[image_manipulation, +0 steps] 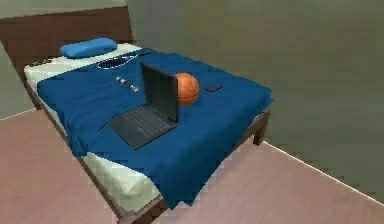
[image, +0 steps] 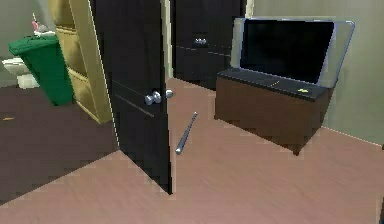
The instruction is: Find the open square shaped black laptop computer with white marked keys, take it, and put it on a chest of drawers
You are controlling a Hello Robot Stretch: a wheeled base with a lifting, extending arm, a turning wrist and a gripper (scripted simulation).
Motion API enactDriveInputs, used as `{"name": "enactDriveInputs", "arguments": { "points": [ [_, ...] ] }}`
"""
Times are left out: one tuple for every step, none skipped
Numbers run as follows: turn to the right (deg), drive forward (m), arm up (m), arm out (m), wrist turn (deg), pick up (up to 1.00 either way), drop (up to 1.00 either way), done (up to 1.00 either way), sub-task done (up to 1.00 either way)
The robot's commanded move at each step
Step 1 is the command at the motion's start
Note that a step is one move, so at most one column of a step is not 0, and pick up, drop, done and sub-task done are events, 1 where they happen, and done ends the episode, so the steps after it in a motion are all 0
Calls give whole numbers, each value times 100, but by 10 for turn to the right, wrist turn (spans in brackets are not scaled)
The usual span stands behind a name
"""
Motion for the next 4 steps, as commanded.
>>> {"name": "enactDriveInputs", "arguments": {
  "points": [
    [-120,0,0,0,0,0,0,0,0],
    [450,0,0,0,0,0,0,0,0],
    [30,0,0,0,0,0,0,0,0],
    [0,100,0,0,0,0,0,0,0]
  ]
}}
